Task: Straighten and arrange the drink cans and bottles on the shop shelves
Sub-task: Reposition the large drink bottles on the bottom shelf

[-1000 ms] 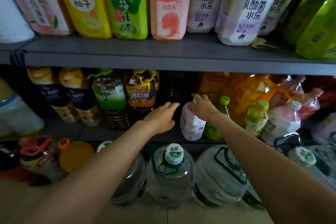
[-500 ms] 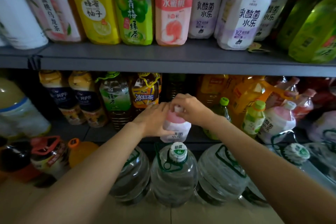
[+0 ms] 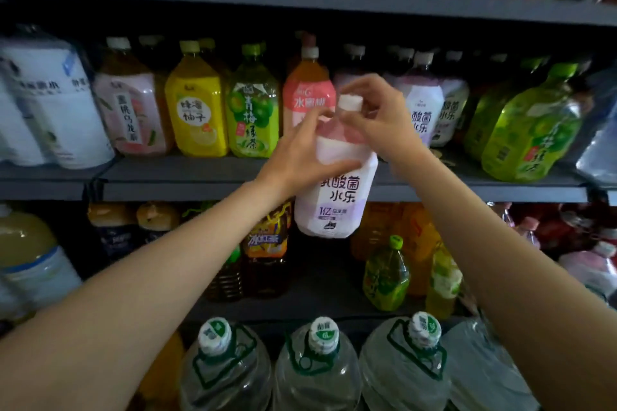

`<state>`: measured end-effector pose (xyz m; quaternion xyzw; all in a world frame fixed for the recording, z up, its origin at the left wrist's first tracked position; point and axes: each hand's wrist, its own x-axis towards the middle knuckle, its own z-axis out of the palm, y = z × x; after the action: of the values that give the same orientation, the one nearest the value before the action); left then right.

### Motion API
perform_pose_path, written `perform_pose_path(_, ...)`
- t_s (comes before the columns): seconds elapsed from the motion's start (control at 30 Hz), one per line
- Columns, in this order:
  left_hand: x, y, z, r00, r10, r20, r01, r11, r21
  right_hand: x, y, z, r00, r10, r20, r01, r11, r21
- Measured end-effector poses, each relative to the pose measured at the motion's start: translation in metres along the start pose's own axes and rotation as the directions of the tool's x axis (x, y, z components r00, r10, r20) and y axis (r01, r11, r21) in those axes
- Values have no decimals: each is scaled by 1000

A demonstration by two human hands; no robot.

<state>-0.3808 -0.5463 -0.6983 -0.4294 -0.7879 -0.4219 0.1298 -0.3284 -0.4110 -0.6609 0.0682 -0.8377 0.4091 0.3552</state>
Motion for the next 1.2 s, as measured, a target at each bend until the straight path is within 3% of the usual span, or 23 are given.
perform_pose_path(0.1,32,22,-6,996,72,-50,-72,997,5,18,-4,-14,994,4,-112,3,998,61)
perform_pose_path(0.23,63,35,-3,982,120,-145,-127,991,-38,46,-11,-31,974,-62,-220,66,998,12)
perform_pose_path(0.47,82,9,32,992,-105,-75,103,994,-32,62,25,-23,979,-10,-205,-7,997,-82)
perform_pose_path(0.57,71,-9,43,984,-175,44,179,979,-98,67,30,-28,982,-5,-191,-30,984,-177)
perform_pose_path(0.67,48,-28,59,974,-222,35,225,966,-126,41,44,-30,971,-159,-180,94,941,-326)
perform_pose_path(0.77,47,-28,72,956,-291,-20,287,951,-116,-3,78,-24,952,-281,-120,174,821,-543)
perform_pose_path(0.9,63,-17,89,915,-382,-127,395,913,99,-36,118,-14,998,-68,15,61,753,-655)
perform_pose_path(1.0,69,-20,96,889,-397,-230,445,867,223,-31,116,-9,991,73,113,32,685,-728)
perform_pose_path(1.1,75,-28,96,875,-396,-279,454,871,189,-21,116,-4,963,233,138,-40,628,-777)
perform_pose_path(1.2,79,-31,95,914,-313,-258,359,921,154,-21,118,-1,950,270,155,-49,622,-782)
